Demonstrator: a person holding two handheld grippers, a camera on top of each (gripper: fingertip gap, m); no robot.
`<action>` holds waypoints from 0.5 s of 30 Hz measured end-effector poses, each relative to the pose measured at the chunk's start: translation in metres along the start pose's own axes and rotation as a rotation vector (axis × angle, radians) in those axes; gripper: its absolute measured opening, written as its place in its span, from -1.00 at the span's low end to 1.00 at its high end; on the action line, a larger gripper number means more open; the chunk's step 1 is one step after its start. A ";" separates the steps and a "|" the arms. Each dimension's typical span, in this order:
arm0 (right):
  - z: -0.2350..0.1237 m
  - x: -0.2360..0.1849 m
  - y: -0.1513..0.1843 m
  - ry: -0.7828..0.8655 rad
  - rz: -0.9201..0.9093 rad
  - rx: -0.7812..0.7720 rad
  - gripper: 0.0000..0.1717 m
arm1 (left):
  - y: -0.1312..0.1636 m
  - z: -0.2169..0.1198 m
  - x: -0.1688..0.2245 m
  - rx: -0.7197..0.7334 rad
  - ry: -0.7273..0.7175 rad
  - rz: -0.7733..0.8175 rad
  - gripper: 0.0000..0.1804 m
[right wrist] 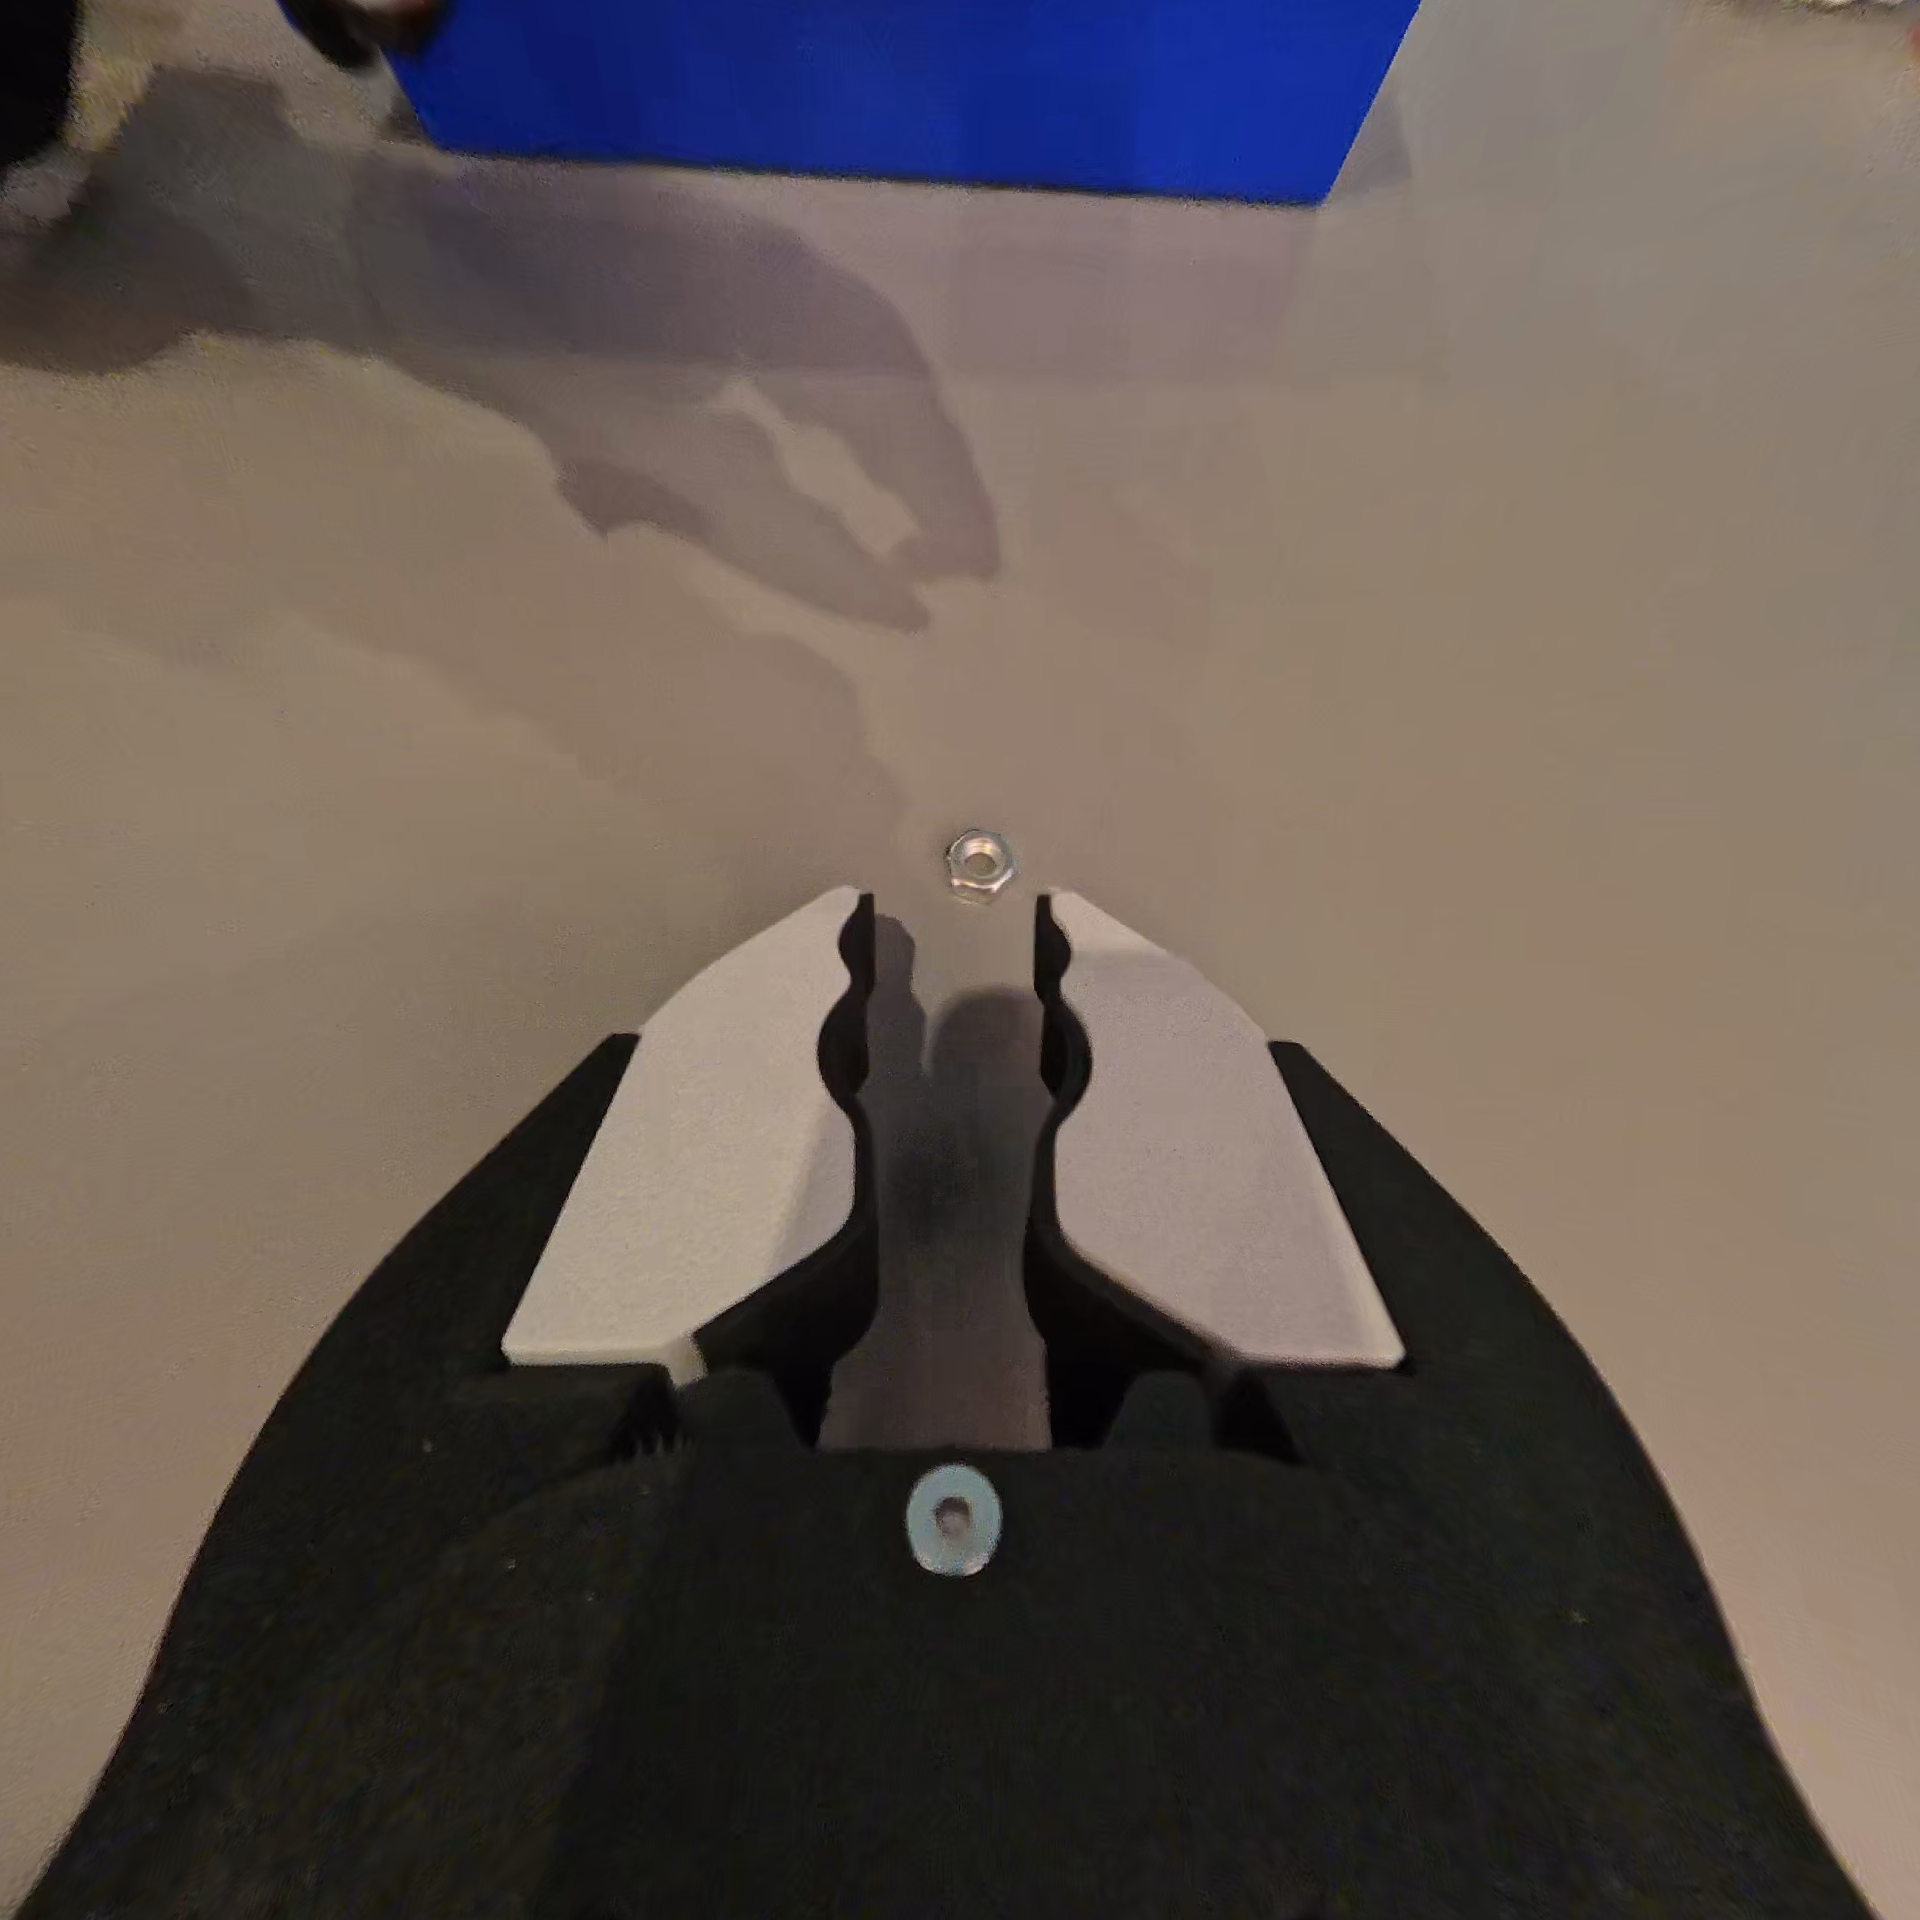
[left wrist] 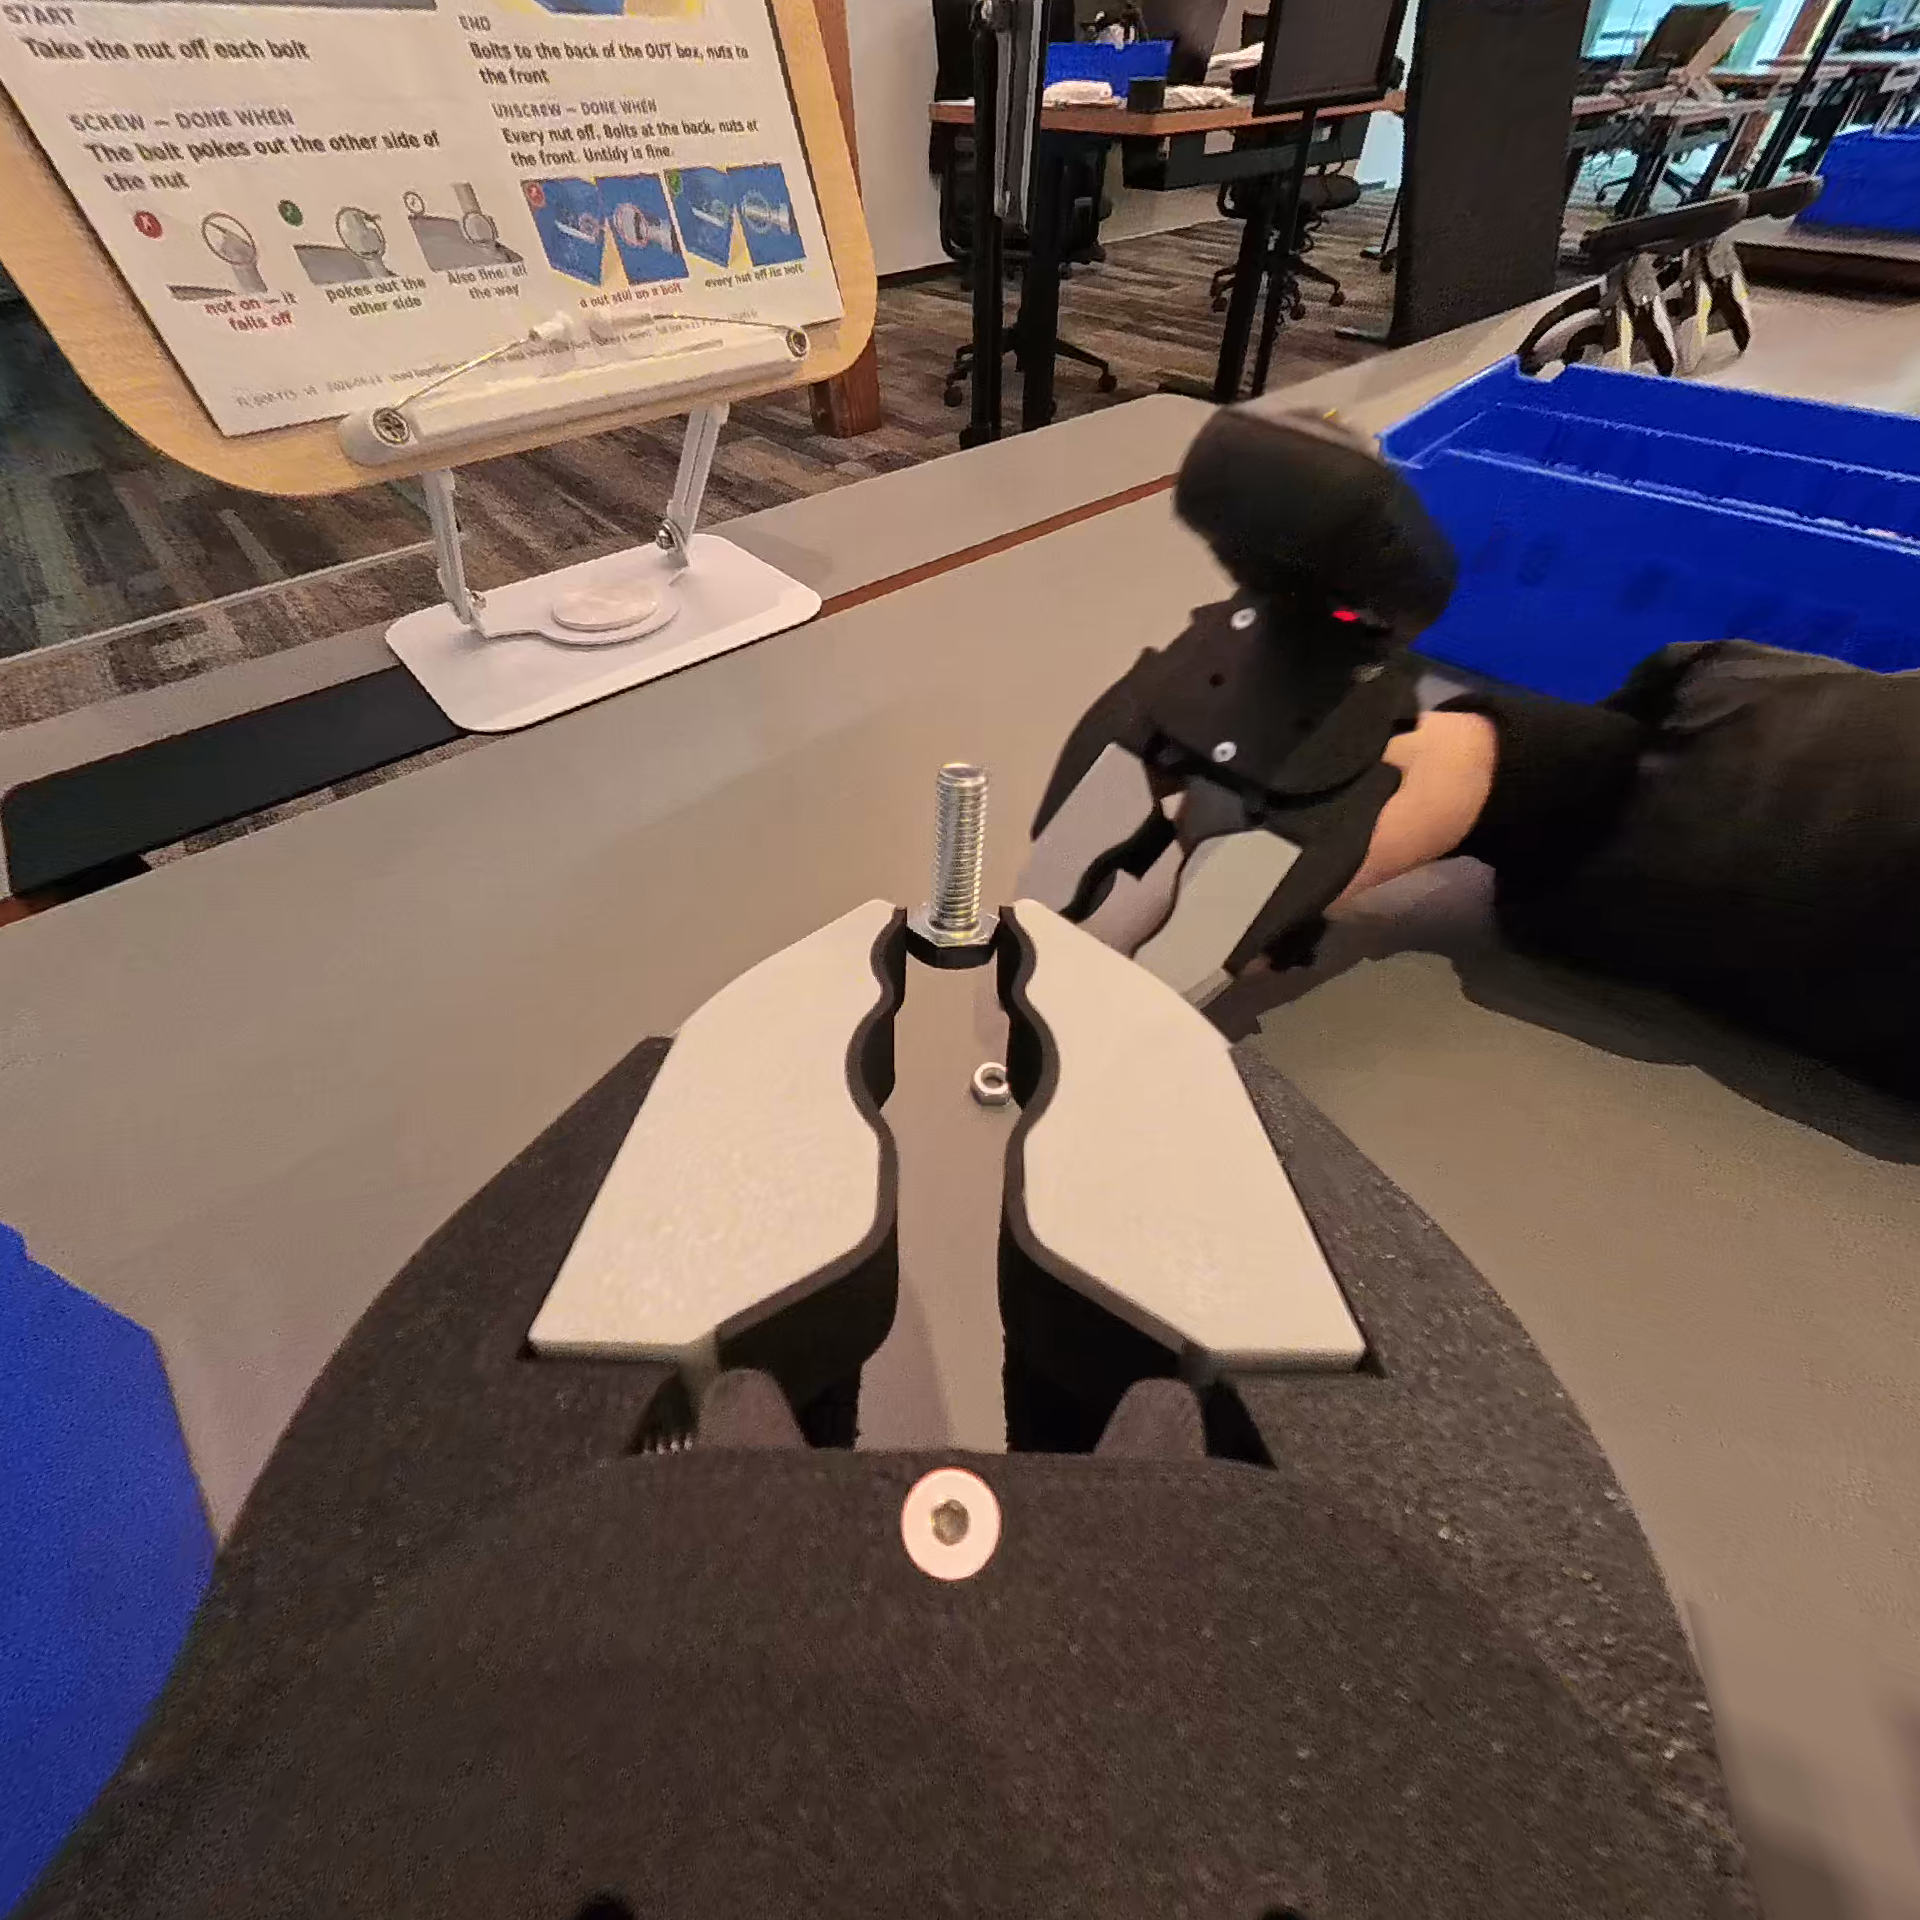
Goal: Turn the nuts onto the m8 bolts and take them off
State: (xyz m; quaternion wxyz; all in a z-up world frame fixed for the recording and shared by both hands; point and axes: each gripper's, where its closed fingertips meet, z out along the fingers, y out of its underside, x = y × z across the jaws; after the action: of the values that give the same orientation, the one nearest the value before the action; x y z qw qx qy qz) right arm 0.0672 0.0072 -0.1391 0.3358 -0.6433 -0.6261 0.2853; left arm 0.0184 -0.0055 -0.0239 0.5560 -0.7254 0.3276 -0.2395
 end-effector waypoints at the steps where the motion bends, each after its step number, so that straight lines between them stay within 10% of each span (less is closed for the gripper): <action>1: 0.005 0.002 0.001 -0.011 -0.008 -0.013 -0.65 | 0.000 -0.002 0.000 -0.001 -0.001 0.003 -0.82; 15: 0.023 0.006 0.002 -0.098 -0.052 -0.079 -0.84 | -0.001 -0.016 -0.004 -0.001 -0.012 0.003 -0.82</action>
State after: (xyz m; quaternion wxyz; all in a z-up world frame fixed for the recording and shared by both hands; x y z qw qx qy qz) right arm 0.0503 0.0146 -0.1543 0.2863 -0.6247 -0.6692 0.2829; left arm 0.0044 -0.0132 -0.0188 0.5580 -0.7266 0.3255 -0.2340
